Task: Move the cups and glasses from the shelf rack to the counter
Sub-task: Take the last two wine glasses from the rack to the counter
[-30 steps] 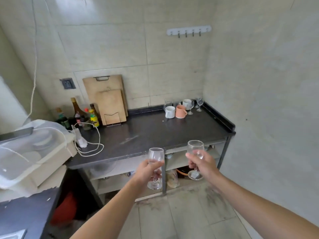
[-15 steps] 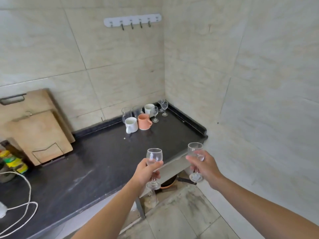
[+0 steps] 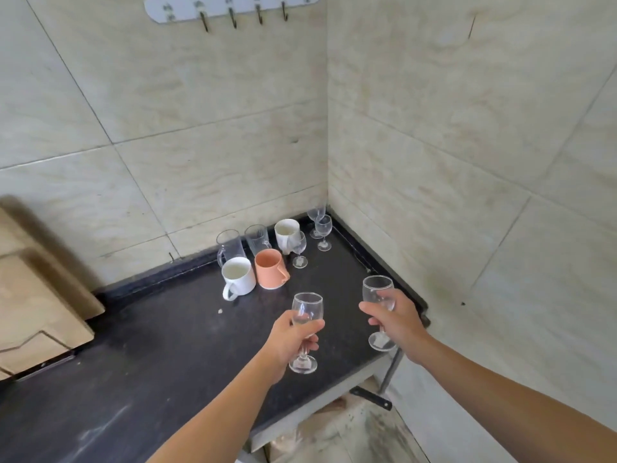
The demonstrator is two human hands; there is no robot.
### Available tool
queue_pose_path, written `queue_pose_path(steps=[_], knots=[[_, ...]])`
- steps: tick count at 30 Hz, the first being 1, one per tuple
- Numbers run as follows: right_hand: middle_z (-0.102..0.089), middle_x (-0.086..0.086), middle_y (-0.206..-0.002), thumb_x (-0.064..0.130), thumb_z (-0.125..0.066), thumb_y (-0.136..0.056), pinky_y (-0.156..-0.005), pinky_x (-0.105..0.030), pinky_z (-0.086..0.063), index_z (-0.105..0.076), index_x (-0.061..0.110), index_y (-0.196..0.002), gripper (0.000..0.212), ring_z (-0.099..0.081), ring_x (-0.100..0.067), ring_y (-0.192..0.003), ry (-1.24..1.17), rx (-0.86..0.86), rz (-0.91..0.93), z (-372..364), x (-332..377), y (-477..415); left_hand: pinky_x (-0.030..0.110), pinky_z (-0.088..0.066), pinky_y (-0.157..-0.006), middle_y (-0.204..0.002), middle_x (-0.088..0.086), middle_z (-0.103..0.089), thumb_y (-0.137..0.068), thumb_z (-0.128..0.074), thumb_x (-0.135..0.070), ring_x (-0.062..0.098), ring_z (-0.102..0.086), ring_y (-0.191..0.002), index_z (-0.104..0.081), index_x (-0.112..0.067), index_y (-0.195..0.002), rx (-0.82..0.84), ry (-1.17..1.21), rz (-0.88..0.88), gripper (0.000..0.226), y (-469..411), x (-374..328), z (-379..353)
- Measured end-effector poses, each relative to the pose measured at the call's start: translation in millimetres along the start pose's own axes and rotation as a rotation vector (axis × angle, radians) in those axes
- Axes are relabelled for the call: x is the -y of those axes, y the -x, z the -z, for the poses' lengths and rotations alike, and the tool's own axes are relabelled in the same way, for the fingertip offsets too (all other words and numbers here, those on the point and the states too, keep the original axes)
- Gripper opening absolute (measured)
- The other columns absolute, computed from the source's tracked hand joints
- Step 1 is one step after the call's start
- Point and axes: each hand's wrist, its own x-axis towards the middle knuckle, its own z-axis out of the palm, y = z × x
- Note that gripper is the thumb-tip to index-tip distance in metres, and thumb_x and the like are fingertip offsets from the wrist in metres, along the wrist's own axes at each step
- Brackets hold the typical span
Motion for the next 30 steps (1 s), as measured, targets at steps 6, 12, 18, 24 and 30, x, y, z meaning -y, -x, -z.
queue_pose_path(steps=[6,12,18,24,30], knots=[[-0.066,0.001,-0.102,0.038,-0.082,-0.066,-0.078,-0.035,-0.053,-0.052,0.028,-0.113,0.057,-0.071,-0.014,-0.084,0.057,0.008,-0.045,-23.0,3.9,-86.1,0.028,-0.049,-0.069,-0.105,0.016,-0.065,-0.08,-0.073,-0.018,0.021,-0.065,-0.082,-0.052,-0.009,-0.117,-0.021,-0.044,0.052,0.044,-83.1,-16.9,9.1],[-0.058,0.004,-0.112,0.029,-0.084,-0.068,-0.08,-0.03,-0.044,-0.049,0.028,-0.122,0.064,-0.058,-0.014,-0.1,0.176,0.016,-0.049,-50.2,17.3,-174.8,0.045,-0.05,-0.095,-0.11,0.018,-0.065,-0.069,-0.079,-0.015,0.026,-0.063,-0.097,-0.054,-0.005,-0.114,-0.043,-0.074,0.035,0.053,-177.8,-34.4,21.0],[-0.057,0.002,-0.114,0.019,-0.086,-0.067,-0.069,-0.023,-0.046,-0.049,0.022,-0.126,0.07,-0.058,-0.017,-0.1,0.258,0.007,-0.091,-77.6,19.3,-264.9,0.012,-0.044,-0.055,-0.102,-0.005,-0.057,-0.072,-0.08,-0.014,0.005,-0.056,-0.086,-0.047,-0.019,-0.116,-0.073,-0.13,0.031,0.055,-262.7,-35.7,23.3],[-0.055,0.003,-0.106,0.014,-0.086,-0.065,-0.067,-0.022,-0.045,-0.049,0.022,-0.126,0.072,-0.06,-0.019,-0.098,0.331,0.012,-0.103,-97.4,9.3,-323.3,0.018,-0.051,-0.069,-0.11,-0.001,-0.062,-0.07,-0.081,-0.015,0.011,-0.062,-0.092,-0.047,-0.021,-0.123,-0.094,-0.163,0.041,0.063,-309.2,-28.1,20.9],[-0.058,-0.001,-0.117,0.013,-0.086,-0.065,-0.085,-0.03,-0.048,-0.05,0.025,-0.124,0.071,-0.059,-0.017,-0.107,0.366,0.035,-0.099,-107.1,-1.6,-340.1,0.041,-0.049,-0.098,-0.117,0.0,-0.061,-0.068,-0.082,-0.014,0.02,-0.059,-0.108,-0.047,-0.023,-0.126,-0.066,-0.224,0.04,0.068,-327.5,-20.9,20.0]])
